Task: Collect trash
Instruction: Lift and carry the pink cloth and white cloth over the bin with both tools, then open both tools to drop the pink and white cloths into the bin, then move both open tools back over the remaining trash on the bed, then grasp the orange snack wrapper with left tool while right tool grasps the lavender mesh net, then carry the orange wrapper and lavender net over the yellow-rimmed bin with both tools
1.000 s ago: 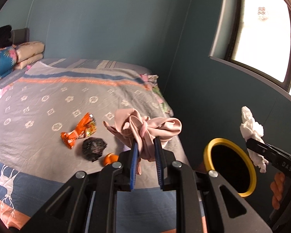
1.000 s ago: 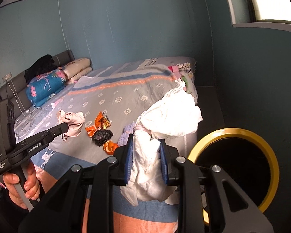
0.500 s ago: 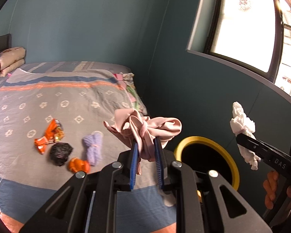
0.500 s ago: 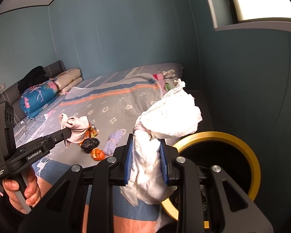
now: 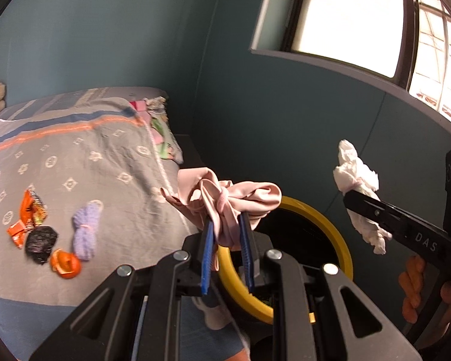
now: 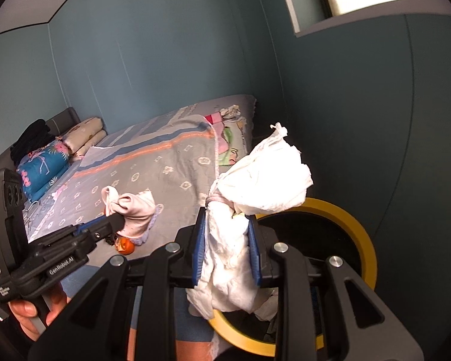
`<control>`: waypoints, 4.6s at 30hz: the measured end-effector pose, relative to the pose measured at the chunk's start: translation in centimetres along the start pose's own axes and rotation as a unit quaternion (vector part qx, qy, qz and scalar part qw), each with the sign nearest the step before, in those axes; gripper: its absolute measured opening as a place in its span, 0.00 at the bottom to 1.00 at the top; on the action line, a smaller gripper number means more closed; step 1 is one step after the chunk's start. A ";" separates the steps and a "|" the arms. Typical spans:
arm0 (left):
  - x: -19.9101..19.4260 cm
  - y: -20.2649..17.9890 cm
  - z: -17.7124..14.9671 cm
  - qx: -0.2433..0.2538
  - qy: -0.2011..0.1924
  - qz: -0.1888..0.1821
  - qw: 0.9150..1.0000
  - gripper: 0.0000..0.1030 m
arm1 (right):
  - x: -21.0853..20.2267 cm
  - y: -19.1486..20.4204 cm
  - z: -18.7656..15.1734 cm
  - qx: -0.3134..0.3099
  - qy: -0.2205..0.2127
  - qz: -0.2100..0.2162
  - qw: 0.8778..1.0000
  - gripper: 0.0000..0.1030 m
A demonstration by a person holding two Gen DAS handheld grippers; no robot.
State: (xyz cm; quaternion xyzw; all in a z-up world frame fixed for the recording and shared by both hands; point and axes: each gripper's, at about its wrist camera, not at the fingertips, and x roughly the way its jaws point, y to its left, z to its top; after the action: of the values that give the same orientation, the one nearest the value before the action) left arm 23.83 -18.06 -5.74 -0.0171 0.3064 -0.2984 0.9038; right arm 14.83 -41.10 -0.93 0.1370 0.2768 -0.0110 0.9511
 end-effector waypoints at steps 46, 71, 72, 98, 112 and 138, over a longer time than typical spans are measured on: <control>2.0 8.8 -0.9 -0.077 0.010 0.058 0.995 0.81 | 5.6 -2.2 -0.5 0.065 0.054 -0.012 0.996 0.69; -2.5 28.7 -1.4 -0.131 0.001 0.213 0.968 0.82 | 19.2 15.4 -1.3 -0.024 0.141 0.060 0.988 0.72; -2.3 29.5 -1.4 -0.131 0.004 0.219 0.967 0.82 | 20.1 16.1 -1.5 -0.026 0.147 0.062 0.987 0.72; 8.7 40.5 -1.8 -0.157 0.091 0.239 0.954 0.74 | 36.8 23.1 -6.7 -0.059 0.261 0.036 0.963 0.60; 9.2 39.4 -1.9 -0.128 0.091 0.236 0.959 0.24 | 37.7 24.5 -7.4 -0.060 0.258 0.060 0.963 0.28; -3.1 33.8 -2.2 -0.153 0.039 0.231 0.960 0.20 | 22.6 22.1 -4.4 -0.069 0.202 0.105 0.971 0.26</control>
State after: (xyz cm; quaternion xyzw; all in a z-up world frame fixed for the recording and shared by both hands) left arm 38.50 11.77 -13.09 -0.0723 0.3794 -0.0310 0.9219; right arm 33.81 -17.39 -10.78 0.0989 0.4472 0.1355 0.8786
